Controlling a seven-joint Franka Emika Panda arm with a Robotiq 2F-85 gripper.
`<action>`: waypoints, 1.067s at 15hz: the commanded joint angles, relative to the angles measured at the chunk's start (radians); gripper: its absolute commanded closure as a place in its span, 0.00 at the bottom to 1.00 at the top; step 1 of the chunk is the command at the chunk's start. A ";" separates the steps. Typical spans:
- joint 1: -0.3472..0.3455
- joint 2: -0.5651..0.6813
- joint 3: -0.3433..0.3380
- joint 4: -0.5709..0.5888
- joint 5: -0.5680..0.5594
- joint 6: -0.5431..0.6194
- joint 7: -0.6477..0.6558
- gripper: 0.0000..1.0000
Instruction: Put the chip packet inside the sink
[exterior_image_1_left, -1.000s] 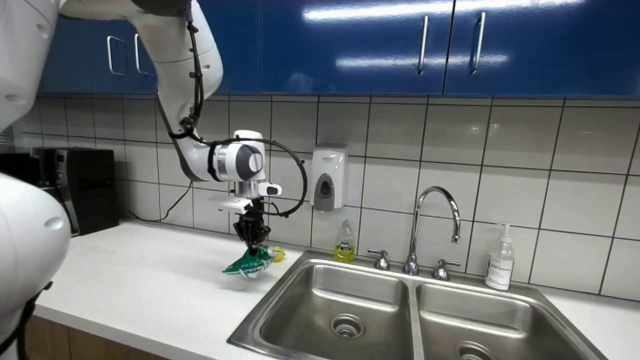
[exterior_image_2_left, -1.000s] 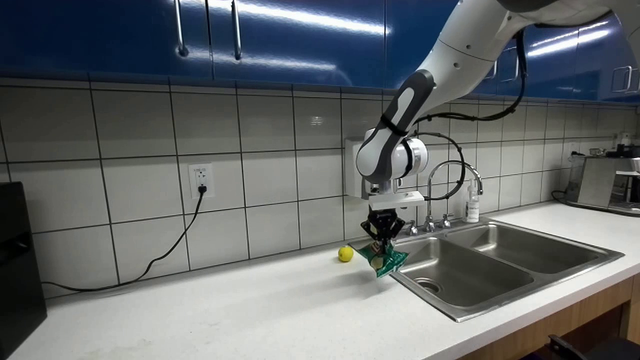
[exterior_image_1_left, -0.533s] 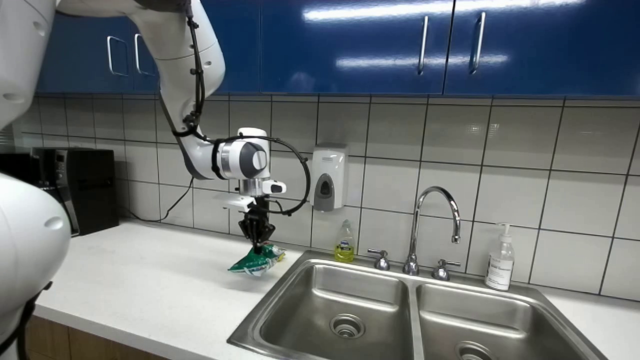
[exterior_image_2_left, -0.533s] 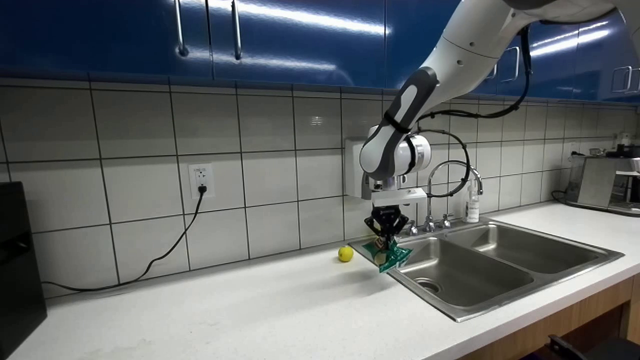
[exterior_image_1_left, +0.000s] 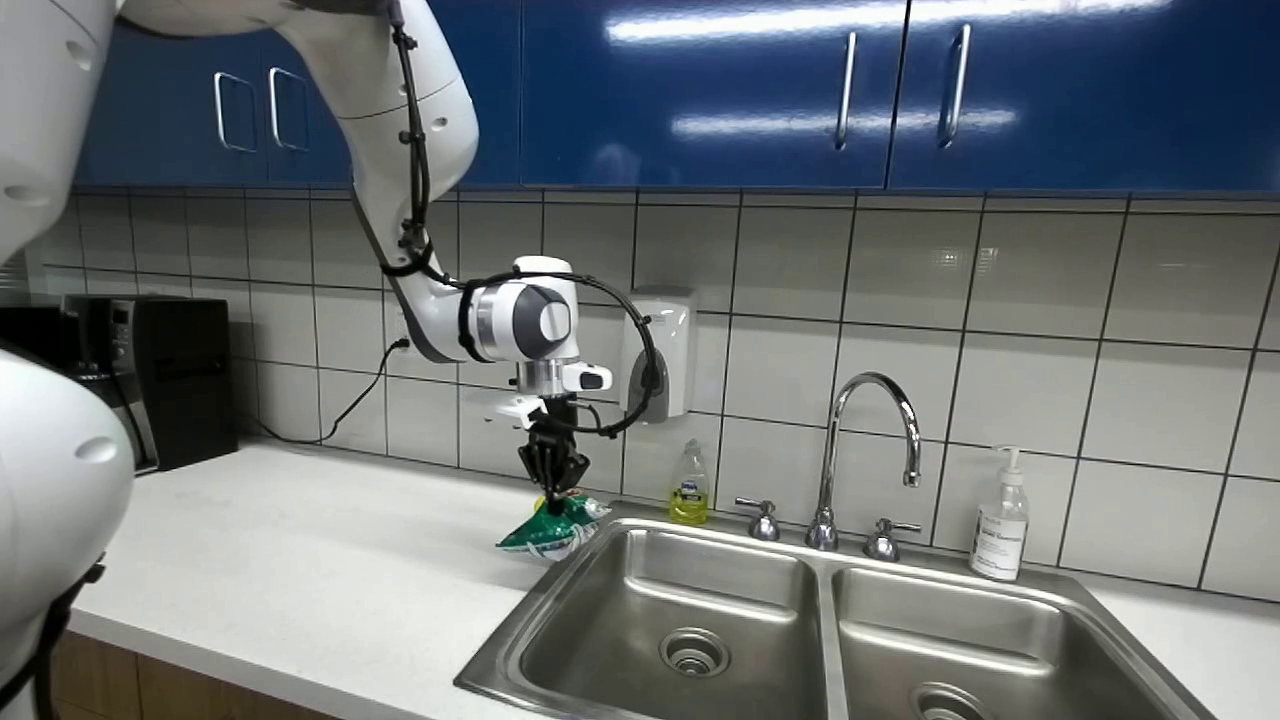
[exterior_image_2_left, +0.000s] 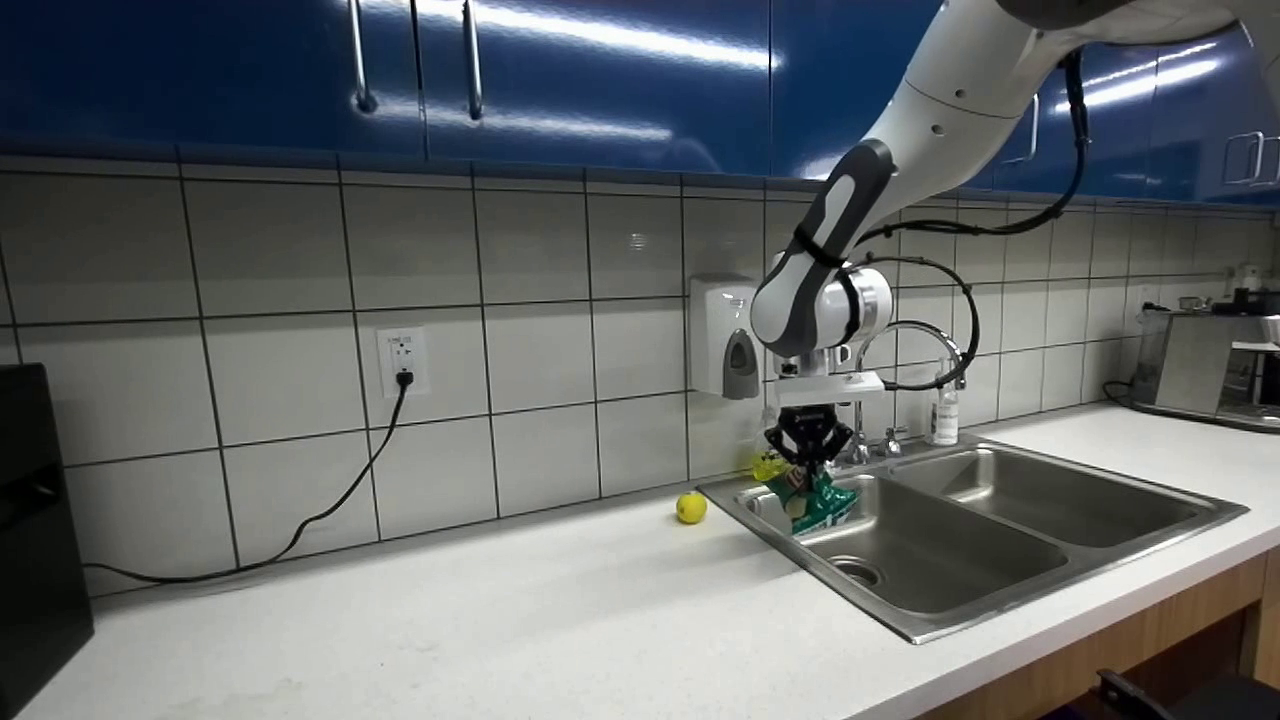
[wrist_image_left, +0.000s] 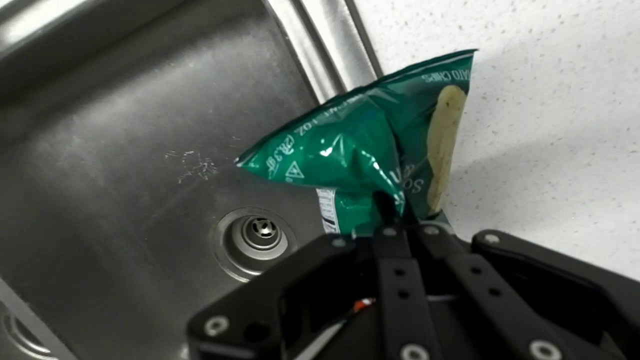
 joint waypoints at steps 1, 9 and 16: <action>-0.040 -0.035 -0.019 -0.015 0.012 -0.023 0.017 1.00; -0.128 -0.004 -0.070 0.015 0.058 -0.003 0.000 1.00; -0.180 0.136 -0.091 0.066 0.095 0.068 -0.007 1.00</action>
